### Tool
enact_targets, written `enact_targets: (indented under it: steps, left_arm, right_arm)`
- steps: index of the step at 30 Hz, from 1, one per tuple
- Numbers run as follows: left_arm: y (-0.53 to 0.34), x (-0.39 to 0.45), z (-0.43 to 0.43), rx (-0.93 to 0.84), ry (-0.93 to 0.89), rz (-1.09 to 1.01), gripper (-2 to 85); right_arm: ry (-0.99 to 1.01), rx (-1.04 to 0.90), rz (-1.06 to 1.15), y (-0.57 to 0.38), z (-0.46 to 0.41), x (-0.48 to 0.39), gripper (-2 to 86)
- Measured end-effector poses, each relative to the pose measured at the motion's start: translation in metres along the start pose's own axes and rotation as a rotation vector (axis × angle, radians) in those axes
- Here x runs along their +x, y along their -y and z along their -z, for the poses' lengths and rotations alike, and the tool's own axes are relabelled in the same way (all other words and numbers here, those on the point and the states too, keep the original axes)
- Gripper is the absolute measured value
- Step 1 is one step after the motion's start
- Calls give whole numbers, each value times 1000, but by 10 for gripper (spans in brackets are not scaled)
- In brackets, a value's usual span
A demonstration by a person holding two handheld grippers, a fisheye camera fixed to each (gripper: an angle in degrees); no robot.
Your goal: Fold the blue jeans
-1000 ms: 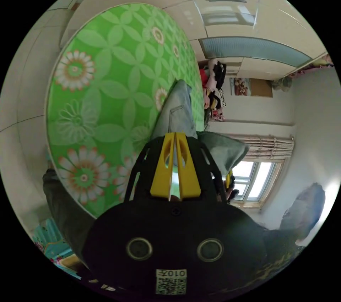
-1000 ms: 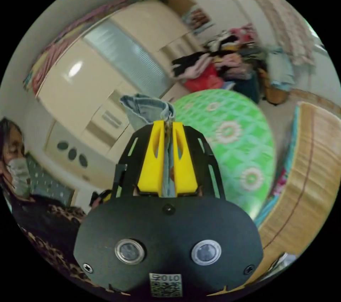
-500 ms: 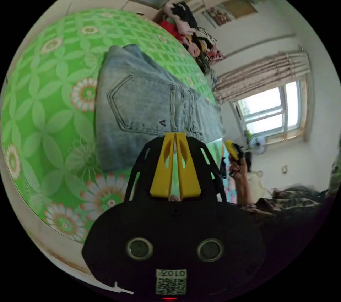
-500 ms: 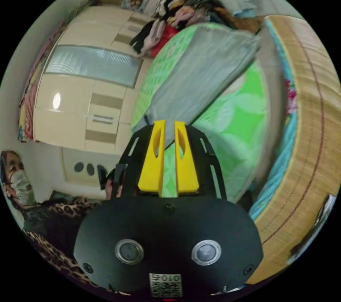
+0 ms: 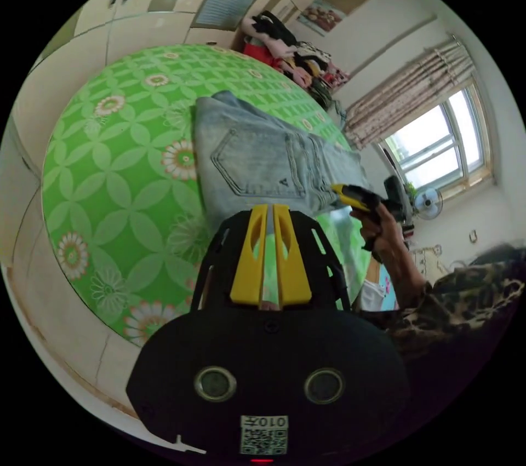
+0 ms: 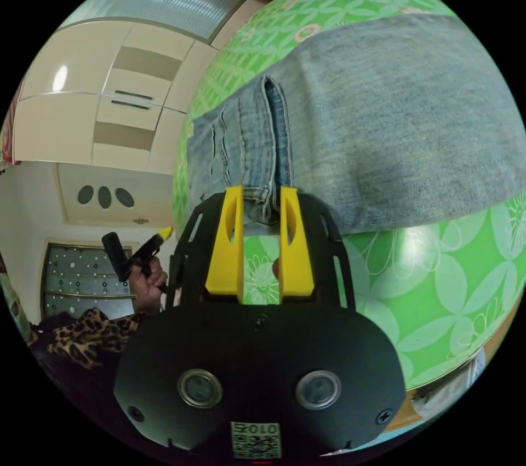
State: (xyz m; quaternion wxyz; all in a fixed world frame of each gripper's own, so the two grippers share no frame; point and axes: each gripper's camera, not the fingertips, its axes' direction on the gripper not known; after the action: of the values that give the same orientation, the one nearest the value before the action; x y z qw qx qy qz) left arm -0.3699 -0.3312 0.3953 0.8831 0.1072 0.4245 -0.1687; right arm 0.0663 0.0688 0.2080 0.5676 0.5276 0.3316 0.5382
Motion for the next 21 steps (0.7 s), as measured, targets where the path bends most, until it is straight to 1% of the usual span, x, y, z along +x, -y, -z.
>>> enact_targets:
  steps: [2, 5, 8, 10, 16, 18, 21]
  left_arm:
    - [-6, 25, -18, -33, -16, -81, 60]
    - [-6, 55, -37, -62, 4, -149, 98]
    - [-2, 86, -38, 10, 60, -228, 123]
    - [1, 103, -36, 54, 85, -279, 137]
    - [2, 134, -20, 205, 289, -349, 152]
    - [9, 136, -22, 209, 336, -368, 147]
    - [28, 142, -37, 187, 463, -423, 130]
  right_arm:
    - [-18, -8, 1, 0, 2, 1, 57]
    - [110, 44, 37, -5, 20, -8, 44]
    - [176, 61, 101, -6, 35, -34, 39]
    - [258, 55, 141, -3, 40, -55, 38]
    - [338, 16, 190, 10, 38, -94, 36]
    - [353, -9, 190, 13, 33, -99, 35]
    - [342, -26, 197, 17, 30, -106, 35]
